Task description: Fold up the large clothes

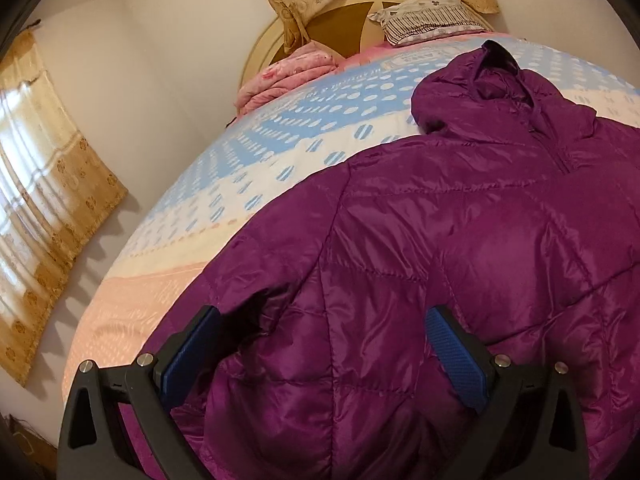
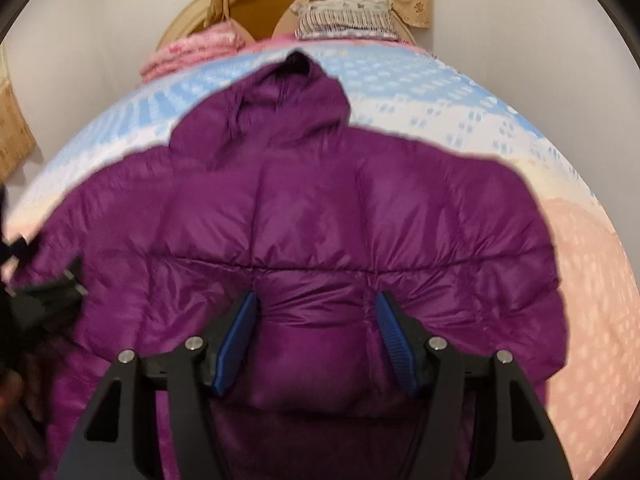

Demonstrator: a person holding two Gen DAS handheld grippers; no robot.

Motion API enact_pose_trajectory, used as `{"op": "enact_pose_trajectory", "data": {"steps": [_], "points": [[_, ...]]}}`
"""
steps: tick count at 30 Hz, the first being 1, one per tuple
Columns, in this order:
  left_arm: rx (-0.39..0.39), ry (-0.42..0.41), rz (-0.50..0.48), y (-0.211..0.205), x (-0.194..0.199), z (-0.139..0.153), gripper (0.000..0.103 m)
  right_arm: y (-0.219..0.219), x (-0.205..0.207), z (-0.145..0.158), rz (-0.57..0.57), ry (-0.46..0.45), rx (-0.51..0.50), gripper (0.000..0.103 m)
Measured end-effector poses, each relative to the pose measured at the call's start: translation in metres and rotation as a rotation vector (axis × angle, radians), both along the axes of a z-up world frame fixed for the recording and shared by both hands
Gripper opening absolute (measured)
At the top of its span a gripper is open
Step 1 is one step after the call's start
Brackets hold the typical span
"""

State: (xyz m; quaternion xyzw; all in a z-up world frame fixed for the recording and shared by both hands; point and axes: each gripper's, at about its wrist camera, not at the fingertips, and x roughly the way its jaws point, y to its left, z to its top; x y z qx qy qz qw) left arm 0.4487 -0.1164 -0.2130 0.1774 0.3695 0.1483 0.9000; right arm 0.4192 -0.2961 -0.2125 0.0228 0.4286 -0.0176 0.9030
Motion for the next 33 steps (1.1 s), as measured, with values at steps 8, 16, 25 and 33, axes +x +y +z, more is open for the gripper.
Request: {"op": "enact_pose_trajectory", "data": {"steps": [8, 16, 25, 33], "points": [[-0.018, 0.017, 0.002, 0.001, 0.004, -0.007, 0.102, 0.009, 0.0, -0.005, 0.003, 0.002, -0.071, 0.068], [-0.085, -0.054, -0.008, 0.04, -0.024, 0.045, 0.102, -0.001, -0.007, 0.006, -0.006, -0.003, 0.002, 0.073], [-0.034, -0.021, 0.147, 0.206, -0.114, 0.045, 0.102, 0.016, -0.098, 0.045, 0.097, -0.106, -0.011, 0.098], [-0.106, 0.028, 0.314, 0.295, -0.21, 0.014, 0.102, 0.029, -0.131, 0.043, 0.108, -0.139, -0.006, 0.098]]}}
